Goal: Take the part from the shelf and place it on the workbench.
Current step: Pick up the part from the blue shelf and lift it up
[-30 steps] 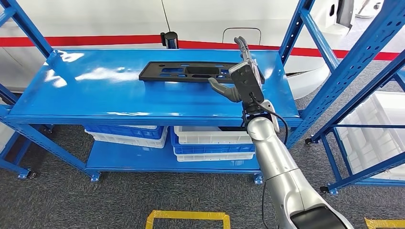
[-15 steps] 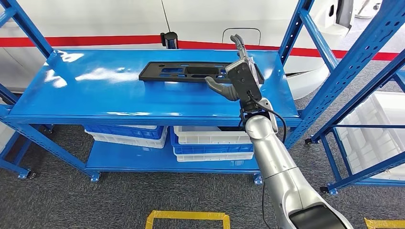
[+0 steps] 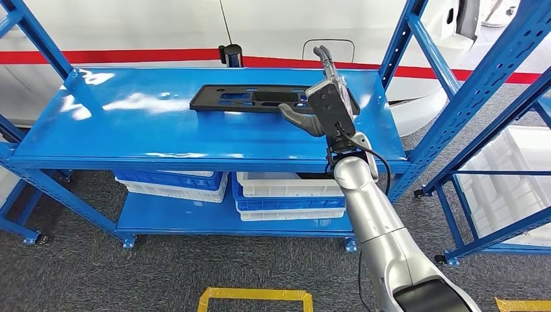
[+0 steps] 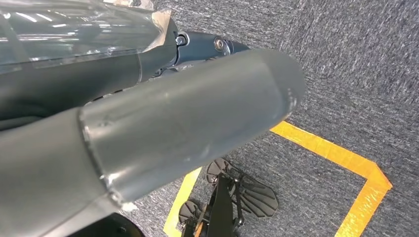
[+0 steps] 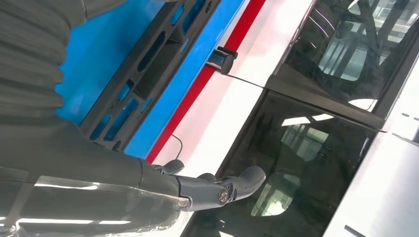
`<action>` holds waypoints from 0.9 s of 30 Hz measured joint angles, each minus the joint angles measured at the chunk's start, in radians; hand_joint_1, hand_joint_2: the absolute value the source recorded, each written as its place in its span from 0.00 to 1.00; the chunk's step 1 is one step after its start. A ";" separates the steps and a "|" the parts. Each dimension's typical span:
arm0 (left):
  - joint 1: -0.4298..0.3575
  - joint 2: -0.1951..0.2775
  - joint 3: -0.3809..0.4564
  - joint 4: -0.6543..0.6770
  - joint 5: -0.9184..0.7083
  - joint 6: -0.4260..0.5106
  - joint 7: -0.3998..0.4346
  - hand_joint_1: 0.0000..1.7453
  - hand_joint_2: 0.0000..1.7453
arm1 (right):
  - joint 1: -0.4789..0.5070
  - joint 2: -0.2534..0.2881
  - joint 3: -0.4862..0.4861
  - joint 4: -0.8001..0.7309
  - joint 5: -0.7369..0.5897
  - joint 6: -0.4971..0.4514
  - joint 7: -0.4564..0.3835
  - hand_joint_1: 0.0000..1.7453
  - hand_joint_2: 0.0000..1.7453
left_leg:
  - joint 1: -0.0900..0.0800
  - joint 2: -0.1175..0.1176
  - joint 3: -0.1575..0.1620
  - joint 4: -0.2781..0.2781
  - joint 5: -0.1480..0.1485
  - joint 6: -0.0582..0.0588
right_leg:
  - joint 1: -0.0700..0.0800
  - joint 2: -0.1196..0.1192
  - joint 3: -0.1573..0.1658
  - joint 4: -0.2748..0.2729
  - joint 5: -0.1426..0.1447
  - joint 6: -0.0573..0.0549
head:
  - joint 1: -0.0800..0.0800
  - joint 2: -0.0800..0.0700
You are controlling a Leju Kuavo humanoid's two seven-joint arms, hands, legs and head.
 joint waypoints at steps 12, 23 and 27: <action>0.007 -0.009 0.003 0.000 0.001 -0.009 -0.005 0.00 0.00 | 0.017 -0.001 0.001 -0.018 0.017 0.006 0.019 0.00 1.00 | 0.020 0.005 0.025 -0.011 -0.004 0.005 | -0.018 -0.001 -0.098 0.219 -0.088 0.029 | 0.001 0.000; 0.008 -0.010 0.003 0.000 0.001 -0.013 -0.008 0.00 0.00 | 0.015 0.001 0.001 -0.024 0.018 0.009 0.020 0.00 1.00 | 0.025 0.005 0.034 -0.011 -0.009 -0.016 | -0.016 -0.007 -0.001 0.042 -0.031 0.035 | 0.001 0.000; 0.011 -0.011 0.003 0.000 0.000 -0.016 -0.011 0.00 0.00 | 0.014 0.008 0.001 -0.033 0.019 0.015 0.021 0.00 1.00 | 0.030 0.007 -0.034 0.151 -0.090 -0.048 | -0.004 -0.004 0.045 -0.002 -0.023 -0.039 | -0.006 0.000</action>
